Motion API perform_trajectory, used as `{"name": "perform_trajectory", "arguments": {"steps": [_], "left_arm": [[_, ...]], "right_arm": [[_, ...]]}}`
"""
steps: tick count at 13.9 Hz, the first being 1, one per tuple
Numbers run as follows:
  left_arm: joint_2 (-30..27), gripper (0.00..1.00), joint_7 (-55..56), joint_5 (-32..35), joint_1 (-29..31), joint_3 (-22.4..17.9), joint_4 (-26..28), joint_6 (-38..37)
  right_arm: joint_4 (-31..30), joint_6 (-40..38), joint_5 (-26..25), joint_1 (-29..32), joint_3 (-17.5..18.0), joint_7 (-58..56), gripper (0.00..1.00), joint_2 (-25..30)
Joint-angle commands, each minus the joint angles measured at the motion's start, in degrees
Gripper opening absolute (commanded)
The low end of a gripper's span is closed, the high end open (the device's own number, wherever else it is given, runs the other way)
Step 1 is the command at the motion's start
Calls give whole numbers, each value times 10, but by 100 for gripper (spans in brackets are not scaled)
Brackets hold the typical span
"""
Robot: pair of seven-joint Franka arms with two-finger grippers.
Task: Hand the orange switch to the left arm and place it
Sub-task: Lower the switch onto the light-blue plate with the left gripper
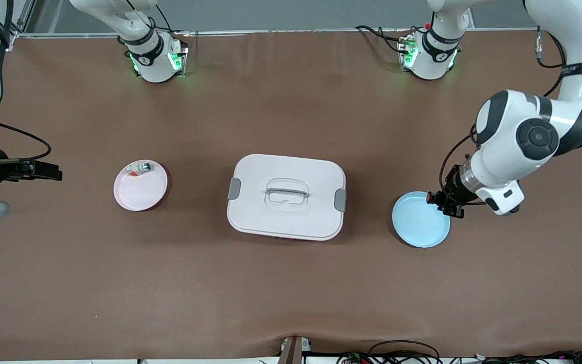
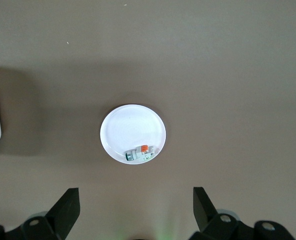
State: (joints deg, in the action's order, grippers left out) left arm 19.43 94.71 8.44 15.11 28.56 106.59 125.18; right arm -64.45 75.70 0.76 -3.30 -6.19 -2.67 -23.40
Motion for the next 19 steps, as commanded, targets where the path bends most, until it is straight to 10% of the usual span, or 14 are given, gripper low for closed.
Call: {"name": "perform_trajectory", "arguments": {"steps": [1, 5, 19], "left_arm": [[46, 0, 40, 28, 1, 2, -3, 47], [108, 0, 130, 135, 4, 2, -5, 66], [180, 0, 146, 160, 6, -12, -2, 120]], "right_arm": [[18, -6, -9, 8, 1, 12, 100, -3], [18, -6, -10, 15, 1, 12, 100, 4], [19, -4, -3, 60, 7, 7, 100, 36]]}}
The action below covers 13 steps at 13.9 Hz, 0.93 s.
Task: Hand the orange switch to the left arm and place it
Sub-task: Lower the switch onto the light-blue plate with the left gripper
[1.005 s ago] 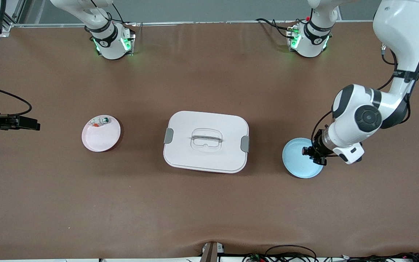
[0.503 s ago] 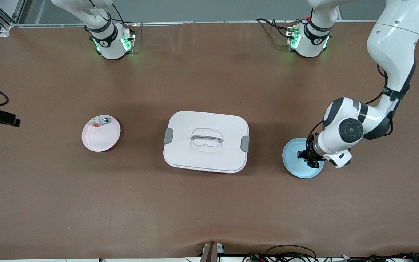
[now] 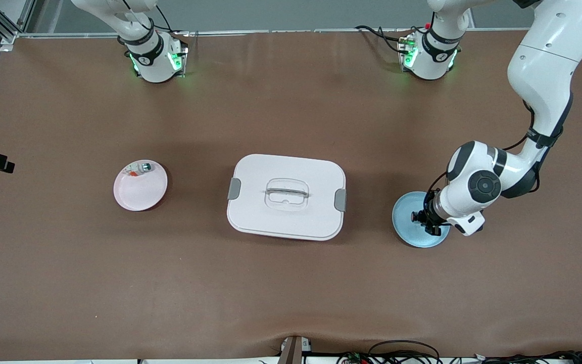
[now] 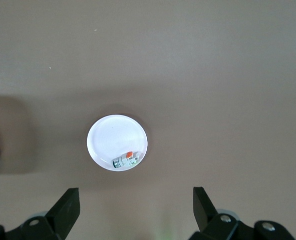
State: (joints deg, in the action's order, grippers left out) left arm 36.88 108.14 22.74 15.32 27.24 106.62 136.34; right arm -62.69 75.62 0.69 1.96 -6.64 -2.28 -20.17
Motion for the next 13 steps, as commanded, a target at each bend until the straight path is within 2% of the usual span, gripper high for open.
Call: {"name": "perform_trajectory", "arguments": {"steps": [1, 4, 6, 7, 8, 10, 13], "left_arm": [[6, 0, 12, 18, 4, 0, -3, 9], [11, 0, 12, 18, 4, 0, -4, 9], [12, 0, 9, 20, 4, 0, -5, 9], [12, 10, 5, 20, 4, 0, -6, 9], [12, 42, 2, 20, 4, 0, -8, 9], [14, 100, 3, 19, 0, -1, -23, 9], [20, 100, 11, 18, -8, -1, -39, 5]], "right_arm": [[1, -3, 5, 9, 11, 2, 100, 5], [0, -2, 68, 33, 10, -2, 100, 15], [-6, 6, 67, 32, 11, -9, 100, 26], [-15, 6, 65, 30, 12, -17, 100, 32], [-27, 9, 63, 29, 12, -23, 100, 39], [-74, 39, 61, 26, 12, -24, 100, 70], [-156, 100, 18, -5, 13, -17, 100, 122]]}}
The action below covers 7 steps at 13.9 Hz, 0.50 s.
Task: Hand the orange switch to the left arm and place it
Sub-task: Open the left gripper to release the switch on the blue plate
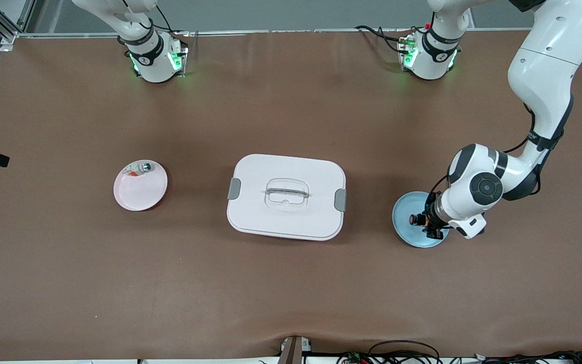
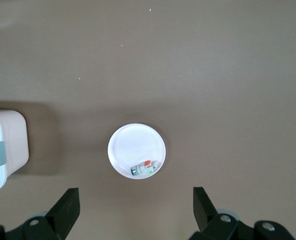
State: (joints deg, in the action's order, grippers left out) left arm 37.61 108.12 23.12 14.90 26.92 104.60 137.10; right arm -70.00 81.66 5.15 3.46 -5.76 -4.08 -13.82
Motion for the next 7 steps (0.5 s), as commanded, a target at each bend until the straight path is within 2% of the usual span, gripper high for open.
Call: {"name": "perform_trajectory", "arguments": {"steps": [1, 5, 7], "left_arm": [[12, 100, 11, 14, -4, 2, -19, -3], [7, 100, 10, 16, 17, 6, -19, -4], [7, 100, 10, 9, -4, 2, -20, -5]], "right_arm": [[-98, 44, -36, -31, 4, 2, 100, 70], [-113, 43, -37, -34, 4, 2, 100, 81], [-119, 44, -37, -34, 4, 2, 100, 86]]}}
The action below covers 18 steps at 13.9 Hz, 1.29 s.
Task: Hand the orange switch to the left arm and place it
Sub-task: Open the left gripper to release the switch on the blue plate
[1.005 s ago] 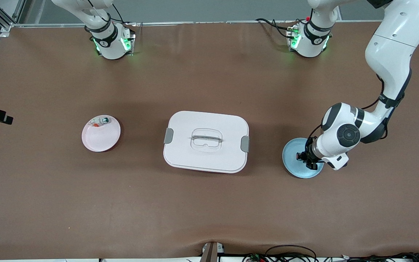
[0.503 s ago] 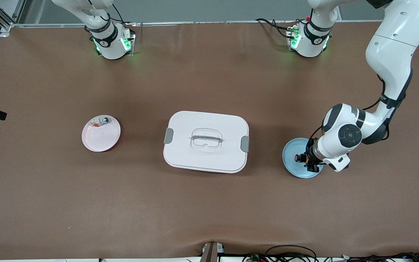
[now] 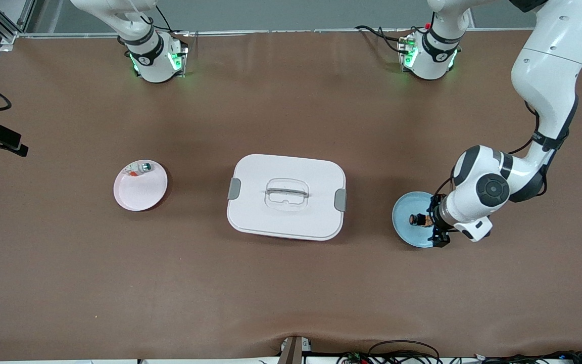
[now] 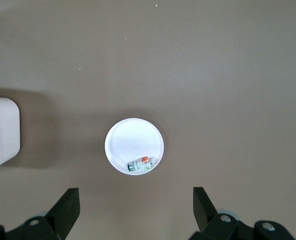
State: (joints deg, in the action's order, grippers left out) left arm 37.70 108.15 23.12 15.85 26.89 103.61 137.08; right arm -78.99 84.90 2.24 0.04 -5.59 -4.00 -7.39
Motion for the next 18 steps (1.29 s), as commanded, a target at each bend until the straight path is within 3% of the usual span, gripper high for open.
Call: {"name": "perform_trajectory", "arguments": {"steps": [1, 5, 7, 9, 18], "left_arm": [[3, 100, 6, 7, -21, -1, -6, -3], [-33, 100, -59, -36, -48, -46, 30, 52], [-54, 100, -190, -106, -84, -96, 48, 71], [-71, 100, -340, -149, -106, -118, 66, 72], [-99, 100, -924, -207, -118, -133, 107, 108]], "right_arm": [[-33, 11, -8, 0, 2, 1, 100, 26], [-37, 11, -8, -7, 3, 2, 100, 33], [-37, 11, -8, -10, 3, 2, 100, 37], [-37, 10, -8, -10, 3, 5, 100, 37], [-37, -2, -1, 11, 6, 6, 100, 40]]}}
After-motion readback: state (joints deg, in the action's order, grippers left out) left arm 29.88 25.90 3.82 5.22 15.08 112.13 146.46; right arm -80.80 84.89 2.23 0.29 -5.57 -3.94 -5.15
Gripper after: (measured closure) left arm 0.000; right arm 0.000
